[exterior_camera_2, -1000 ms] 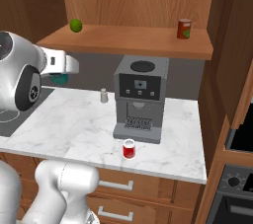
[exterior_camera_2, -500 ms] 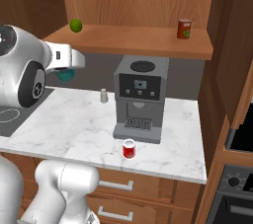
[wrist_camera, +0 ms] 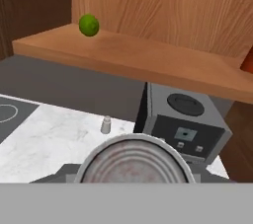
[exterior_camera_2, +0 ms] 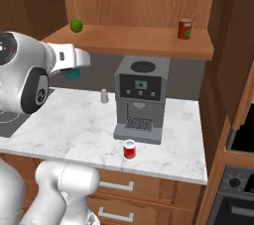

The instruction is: Pick the cans from the counter and place them in their designated side in the cabinet.

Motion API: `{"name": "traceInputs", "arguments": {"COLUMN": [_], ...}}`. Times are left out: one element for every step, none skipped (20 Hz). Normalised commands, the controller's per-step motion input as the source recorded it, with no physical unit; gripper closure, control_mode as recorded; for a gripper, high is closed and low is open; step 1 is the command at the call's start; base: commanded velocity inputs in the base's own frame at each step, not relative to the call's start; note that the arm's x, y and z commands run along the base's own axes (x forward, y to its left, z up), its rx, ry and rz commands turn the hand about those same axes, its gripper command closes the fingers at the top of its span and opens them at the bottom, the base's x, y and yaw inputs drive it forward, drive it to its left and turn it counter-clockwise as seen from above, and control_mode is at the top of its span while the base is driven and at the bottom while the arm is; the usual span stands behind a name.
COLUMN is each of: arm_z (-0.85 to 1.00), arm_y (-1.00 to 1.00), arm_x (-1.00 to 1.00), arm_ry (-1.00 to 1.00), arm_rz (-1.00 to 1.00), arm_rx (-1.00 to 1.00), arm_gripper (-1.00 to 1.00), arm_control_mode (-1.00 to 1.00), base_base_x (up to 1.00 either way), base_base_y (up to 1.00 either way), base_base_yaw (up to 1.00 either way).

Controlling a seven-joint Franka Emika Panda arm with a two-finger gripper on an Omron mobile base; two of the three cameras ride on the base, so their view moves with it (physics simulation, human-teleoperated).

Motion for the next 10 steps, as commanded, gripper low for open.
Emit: {"name": "traceInputs", "arguments": {"arm_z": [0.01, 0.02, 0.04, 0.05, 0.06, 0.06, 0.08, 0.07, 0.09, 0.09], "arm_y": [-0.19, -0.2, -0.2, -0.22, -0.22, -0.24, -0.23, -0.23, -0.22, -0.2], "arm_x": [-0.01, 0.0, 0.0, 0.0, 0.0, 0.0, 0.0, 0.0, 0.0, 0.0], "arm_ry": [-0.09, -0.08, -0.08, -0.06, -0.06, -0.04, -0.04, -0.04, -0.04, -0.05], "arm_rz": [0.0, 0.0, 0.0, 0.0, 0.0, 0.0, 0.0, 0.0, 0.0, 0.0], "arm_rx": [-0.05, -0.05, -0.04, -0.04, -0.04, -0.03, -0.03, -0.03, -0.03, -0.03], "arm_gripper": [1.0, 1.0, 1.0, 1.0, 1.0, 1.0, 1.0, 1.0, 1.0, 1.0], "arm_control_mode": [-1.0, -1.0, -1.0, -1.0, -1.0, -1.0, -1.0, -1.0, -1.0, -1.0], "base_base_x": [0.0, 0.0, 0.0, 0.0, 0.0, 0.0, 0.0, 0.0, 0.0, 0.0], "base_base_y": [0.0, 0.0, 0.0, 0.0, 0.0, 0.0, 0.0, 0.0, 0.0, 0.0], "base_base_yaw": [0.0, 0.0, 0.0, 0.0, 0.0, 0.0, 0.0, 0.0, 0.0, 0.0]}}
